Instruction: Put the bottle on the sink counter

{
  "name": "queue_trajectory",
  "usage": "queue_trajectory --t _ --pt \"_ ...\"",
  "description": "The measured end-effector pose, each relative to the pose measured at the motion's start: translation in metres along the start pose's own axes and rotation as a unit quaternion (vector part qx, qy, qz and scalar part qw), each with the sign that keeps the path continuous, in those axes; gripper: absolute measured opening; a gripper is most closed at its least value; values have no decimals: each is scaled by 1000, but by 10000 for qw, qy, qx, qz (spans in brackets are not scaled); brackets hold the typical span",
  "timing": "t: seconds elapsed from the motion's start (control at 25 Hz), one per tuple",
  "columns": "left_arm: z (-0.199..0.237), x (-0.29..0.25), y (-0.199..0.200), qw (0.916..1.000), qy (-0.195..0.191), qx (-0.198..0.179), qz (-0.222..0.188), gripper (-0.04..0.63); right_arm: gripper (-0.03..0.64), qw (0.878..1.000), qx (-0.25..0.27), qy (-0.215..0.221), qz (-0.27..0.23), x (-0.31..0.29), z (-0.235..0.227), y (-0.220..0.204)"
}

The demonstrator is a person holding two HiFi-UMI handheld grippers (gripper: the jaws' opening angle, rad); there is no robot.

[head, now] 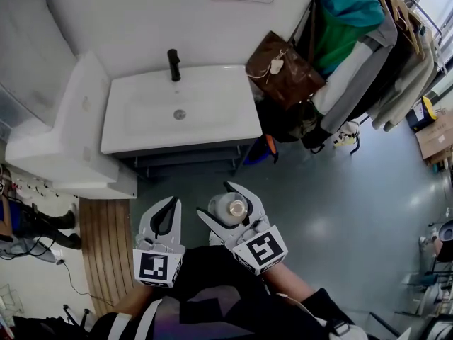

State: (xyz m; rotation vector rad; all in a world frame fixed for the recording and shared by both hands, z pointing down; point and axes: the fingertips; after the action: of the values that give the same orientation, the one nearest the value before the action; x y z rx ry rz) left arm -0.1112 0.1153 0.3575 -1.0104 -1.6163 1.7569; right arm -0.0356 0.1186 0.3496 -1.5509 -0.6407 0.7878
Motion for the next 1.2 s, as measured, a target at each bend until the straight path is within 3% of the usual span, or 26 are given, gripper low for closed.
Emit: queue_trajectory --t 0.44,1.2 --pt "3 -27 -5 9999 -63 -21 105 0 336 9999 -46 -97 66 -14 -27 -6" --pt "93 -125 0 9971 -737 78 172 0 336 9967 -286 -755 99 -118 -86 7"
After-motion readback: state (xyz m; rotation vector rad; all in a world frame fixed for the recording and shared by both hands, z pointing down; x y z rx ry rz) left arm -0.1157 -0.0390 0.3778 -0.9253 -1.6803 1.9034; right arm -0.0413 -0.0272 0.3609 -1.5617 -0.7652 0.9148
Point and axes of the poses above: the fingertips, and each gripper's own axes: x backward along the fingers, z to its left, y out of its top, and after that the axes turned 7 degrees about -y, right-handed
